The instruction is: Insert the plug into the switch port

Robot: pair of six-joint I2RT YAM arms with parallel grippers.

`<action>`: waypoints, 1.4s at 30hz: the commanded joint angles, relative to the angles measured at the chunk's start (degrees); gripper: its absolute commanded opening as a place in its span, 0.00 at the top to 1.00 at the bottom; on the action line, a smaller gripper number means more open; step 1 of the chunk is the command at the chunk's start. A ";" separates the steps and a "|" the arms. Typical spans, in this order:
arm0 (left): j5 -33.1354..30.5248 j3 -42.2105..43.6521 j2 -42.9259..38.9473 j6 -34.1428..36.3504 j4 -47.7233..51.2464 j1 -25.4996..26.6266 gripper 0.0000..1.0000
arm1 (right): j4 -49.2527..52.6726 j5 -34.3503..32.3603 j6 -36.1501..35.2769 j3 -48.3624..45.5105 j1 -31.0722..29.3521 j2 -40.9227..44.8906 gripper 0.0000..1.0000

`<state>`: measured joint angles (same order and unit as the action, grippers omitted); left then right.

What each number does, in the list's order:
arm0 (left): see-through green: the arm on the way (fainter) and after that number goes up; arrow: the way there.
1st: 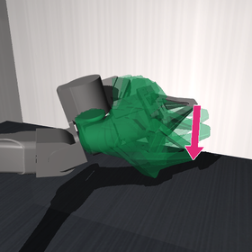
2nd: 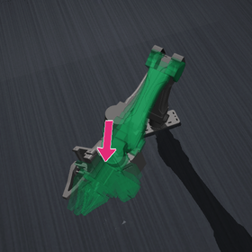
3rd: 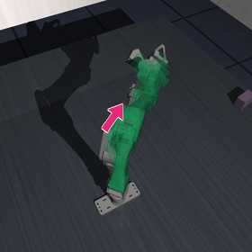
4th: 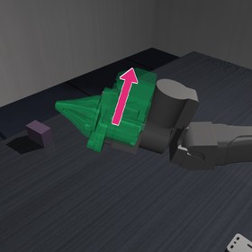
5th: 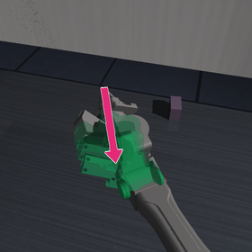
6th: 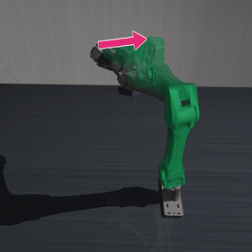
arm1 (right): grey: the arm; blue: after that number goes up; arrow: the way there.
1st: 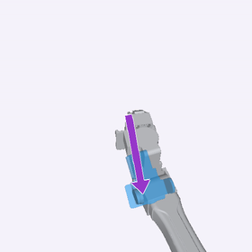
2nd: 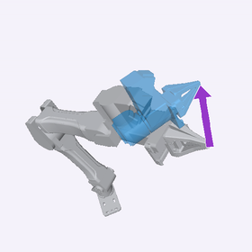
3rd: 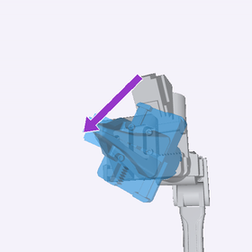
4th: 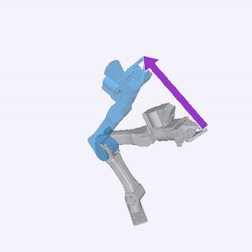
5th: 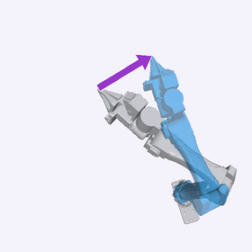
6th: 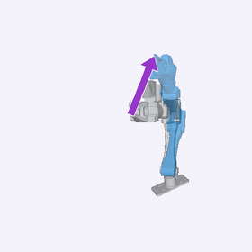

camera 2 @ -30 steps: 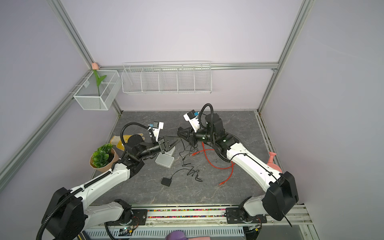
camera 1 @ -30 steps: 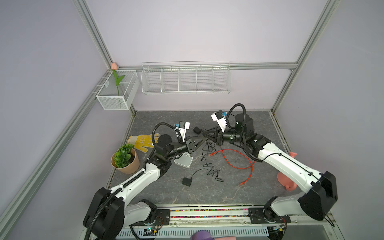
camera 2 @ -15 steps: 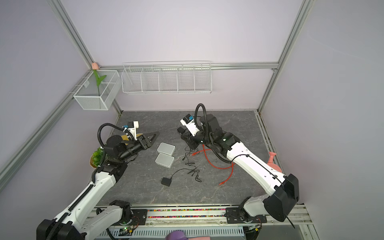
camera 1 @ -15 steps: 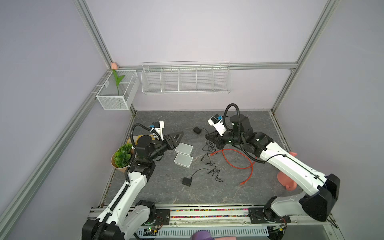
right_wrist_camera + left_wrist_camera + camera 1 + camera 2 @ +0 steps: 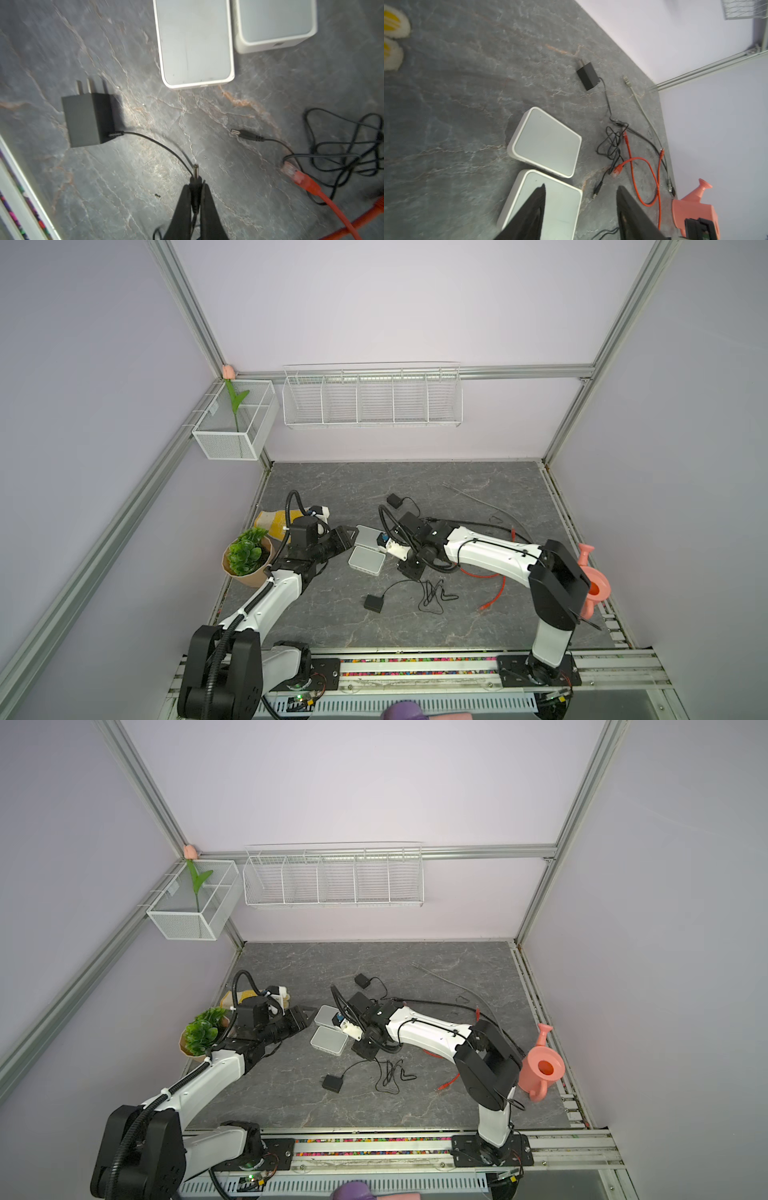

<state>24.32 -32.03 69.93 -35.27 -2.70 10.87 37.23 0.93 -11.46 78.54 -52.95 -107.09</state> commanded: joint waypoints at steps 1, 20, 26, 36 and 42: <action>-0.40 0.35 3.28 2.14 -1.54 -0.24 0.46 | -1.57 -0.97 -2.77 0.65 -0.09 -1.71 0.93; 1.00 0.48 13.10 4.69 -3.42 -0.19 0.59 | -12.00 1.63 -3.82 2.93 -1.12 -10.58 0.93; 0.27 -0.09 14.67 5.55 -2.76 -0.15 0.60 | -12.14 1.10 -4.91 3.98 -1.13 -11.95 0.94; 0.34 -3.14 18.22 6.54 -2.07 0.37 0.62 | -11.01 -0.33 -6.06 6.01 -1.12 -12.96 0.94; -0.06 -5.96 20.29 7.65 -0.74 1.08 0.62 | -10.30 1.15 -6.28 6.62 -1.42 -13.05 0.93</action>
<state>24.34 -35.66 89.25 -29.43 -4.36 11.38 26.11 0.93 -15.92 83.79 -53.89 -119.17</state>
